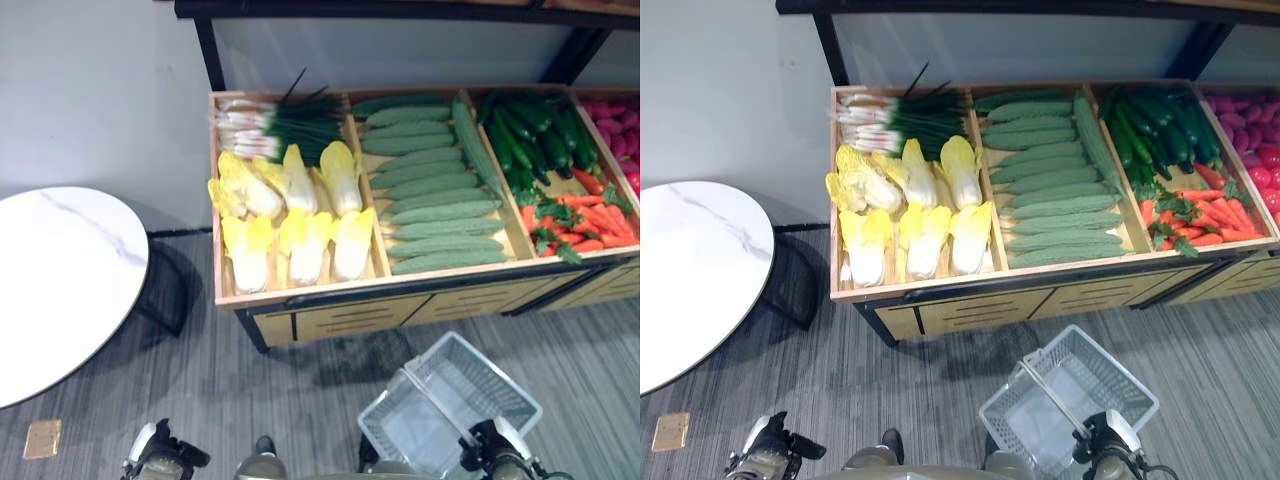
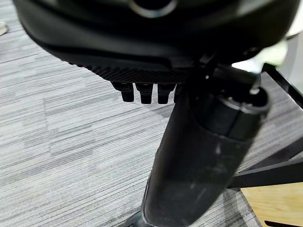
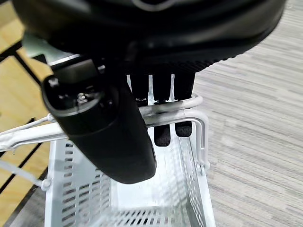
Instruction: Get the vegetables into the basket
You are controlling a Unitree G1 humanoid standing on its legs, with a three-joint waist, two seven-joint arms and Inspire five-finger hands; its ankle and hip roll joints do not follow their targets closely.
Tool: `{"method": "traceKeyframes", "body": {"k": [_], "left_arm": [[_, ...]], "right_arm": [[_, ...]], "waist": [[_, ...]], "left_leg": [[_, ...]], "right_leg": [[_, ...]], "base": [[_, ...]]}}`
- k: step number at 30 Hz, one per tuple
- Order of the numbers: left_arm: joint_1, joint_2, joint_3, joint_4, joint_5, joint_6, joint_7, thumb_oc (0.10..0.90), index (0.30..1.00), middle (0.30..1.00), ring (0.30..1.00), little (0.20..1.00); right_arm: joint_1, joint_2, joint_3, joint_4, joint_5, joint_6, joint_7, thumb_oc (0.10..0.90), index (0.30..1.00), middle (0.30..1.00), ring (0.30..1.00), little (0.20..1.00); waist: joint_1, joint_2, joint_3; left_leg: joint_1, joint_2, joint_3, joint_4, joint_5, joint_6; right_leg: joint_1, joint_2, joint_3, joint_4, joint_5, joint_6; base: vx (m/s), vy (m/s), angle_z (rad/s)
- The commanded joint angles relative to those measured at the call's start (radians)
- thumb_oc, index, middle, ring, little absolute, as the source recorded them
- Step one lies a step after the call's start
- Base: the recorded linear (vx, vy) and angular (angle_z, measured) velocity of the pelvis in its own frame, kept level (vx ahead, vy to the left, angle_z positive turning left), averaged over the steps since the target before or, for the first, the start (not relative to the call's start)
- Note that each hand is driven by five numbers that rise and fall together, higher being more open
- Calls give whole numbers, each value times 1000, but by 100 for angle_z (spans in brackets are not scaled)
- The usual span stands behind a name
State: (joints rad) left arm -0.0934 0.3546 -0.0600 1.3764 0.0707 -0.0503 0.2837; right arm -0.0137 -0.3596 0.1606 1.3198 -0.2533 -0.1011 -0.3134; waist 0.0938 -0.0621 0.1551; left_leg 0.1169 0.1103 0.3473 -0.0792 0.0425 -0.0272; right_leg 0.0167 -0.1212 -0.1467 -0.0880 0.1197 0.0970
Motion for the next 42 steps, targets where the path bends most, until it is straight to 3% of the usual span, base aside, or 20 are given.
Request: {"method": "traceKeyframes", "body": {"k": [1,7,11,14,18,22,28,42], "left_arm": [[-49,33,61,50,-64,-10,66,900,1000,1000,1000,1000],[-52,57,199,12,-199,-64,194,900,1000,1000,1000,1000],[-74,90,238,-88,-195,-116,363,900,1000,1000,1000,1000],[-73,101,241,-168,-173,-129,421,900,1000,1000,1000,1000],[-42,145,244,-515,-58,-139,547,900,1000,1000,1000,1000],[-33,141,246,-636,-10,-122,548,900,1000,1000,1000,1000],[-64,156,166,-881,103,-121,461,900,1000,1000,1000,1000],[-186,101,4,-960,135,-127,352,900,1000,1000,1000,1000]], "right_arm": [[2,-97,-38,27,38,18,-76,400,300,300,300,300],[30,-82,-46,67,19,23,-93,400,300,300,300,300],[38,-61,-38,79,7,10,-125,400,300,300,300,300],[42,-56,-36,81,2,3,-134,400,300,300,300,300],[60,-54,-30,73,-17,-3,-142,400,300,300,300,300],[57,-52,-26,67,-18,-2,-130,400,300,300,300,300],[38,-52,-2,43,-26,3,-100,400,300,300,300,300],[32,-42,40,15,-45,2,-72,400,300,300,300,300]], "waist": [[3,-22,-3],[-6,-17,-30],[-8,-17,-40],[-9,-17,-42],[-2,-15,-48],[-2,-17,-53],[-14,-19,-56],[-48,-27,-57]], "left_leg": [[-44,7,-60,-8,24,-57],[-26,22,-53,-8,24,-76],[-21,26,-54,-8,26,-83],[-19,27,-56,-8,25,-85],[-13,24,-64,-8,19,-87],[-19,24,-67,-8,20,-86],[-14,21,-66,-8,9,-83],[7,26,-33,-8,-5,-80]], "right_leg": [[-6,-55,-13,36,16,59],[25,-41,-23,5,14,53],[33,-39,-31,3,9,54],[36,-39,-36,4,8,55],[48,-45,-51,4,4,61],[45,-48,-54,4,8,61],[44,-53,-51,4,14,63],[33,-42,-10,3,24,61]], "base": [[46,-95,9],[45,-57,-2],[21,-36,-1],[0,0,0],[0,0,0],[1,-3,11],[0,0,0],[6,-2,-8]]}}
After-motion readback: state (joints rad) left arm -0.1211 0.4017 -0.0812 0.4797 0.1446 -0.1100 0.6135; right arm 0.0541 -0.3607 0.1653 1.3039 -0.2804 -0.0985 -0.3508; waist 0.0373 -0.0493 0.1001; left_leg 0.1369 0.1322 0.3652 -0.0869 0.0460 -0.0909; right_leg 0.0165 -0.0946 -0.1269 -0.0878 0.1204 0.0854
